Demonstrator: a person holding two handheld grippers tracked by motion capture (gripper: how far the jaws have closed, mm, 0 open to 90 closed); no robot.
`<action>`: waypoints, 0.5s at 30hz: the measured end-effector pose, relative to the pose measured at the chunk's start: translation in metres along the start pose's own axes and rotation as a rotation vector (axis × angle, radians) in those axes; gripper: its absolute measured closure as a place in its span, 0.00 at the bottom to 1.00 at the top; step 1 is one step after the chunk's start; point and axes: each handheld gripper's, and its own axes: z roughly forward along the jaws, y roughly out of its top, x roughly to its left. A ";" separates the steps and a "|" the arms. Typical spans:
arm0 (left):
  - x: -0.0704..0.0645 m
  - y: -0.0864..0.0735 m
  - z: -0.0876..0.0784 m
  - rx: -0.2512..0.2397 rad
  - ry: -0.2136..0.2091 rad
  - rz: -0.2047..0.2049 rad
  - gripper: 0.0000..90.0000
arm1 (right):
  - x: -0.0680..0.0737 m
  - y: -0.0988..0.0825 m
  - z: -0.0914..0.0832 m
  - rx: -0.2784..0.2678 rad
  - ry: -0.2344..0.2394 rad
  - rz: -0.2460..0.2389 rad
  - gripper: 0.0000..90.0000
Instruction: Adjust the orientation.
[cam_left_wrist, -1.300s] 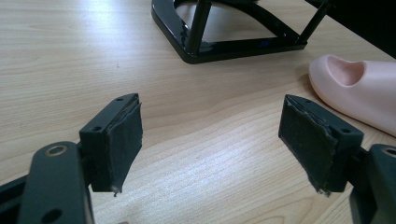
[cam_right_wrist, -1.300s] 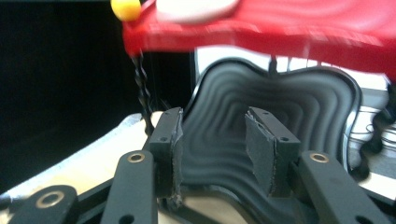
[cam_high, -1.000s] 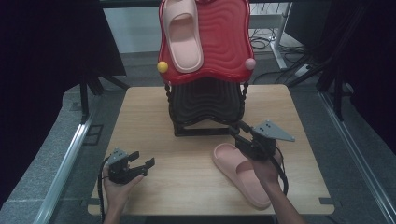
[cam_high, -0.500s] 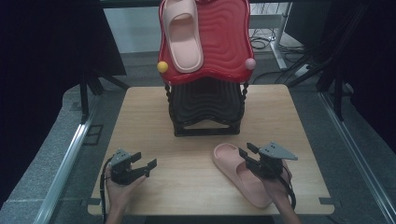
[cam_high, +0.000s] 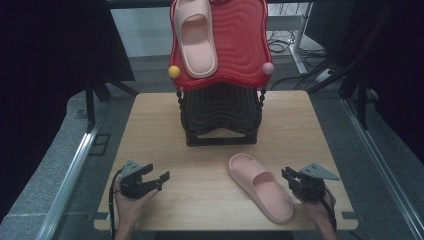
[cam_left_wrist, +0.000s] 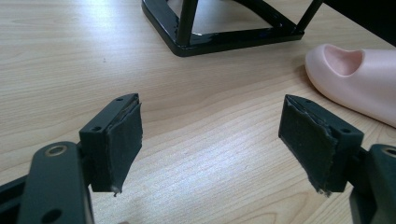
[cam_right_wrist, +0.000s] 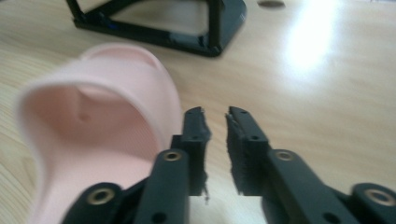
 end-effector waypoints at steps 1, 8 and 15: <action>0.000 0.000 0.000 0.000 0.000 0.000 0.24 | 0.000 0.000 0.000 0.000 0.000 0.000 0.90; -0.001 -0.001 0.002 0.007 -0.004 0.003 0.24 | -0.013 -0.019 -0.003 0.081 -0.012 0.020 0.98; -0.003 -0.002 0.002 0.006 -0.008 0.004 0.24 | -0.006 -0.028 -0.003 0.139 -0.012 -0.023 1.00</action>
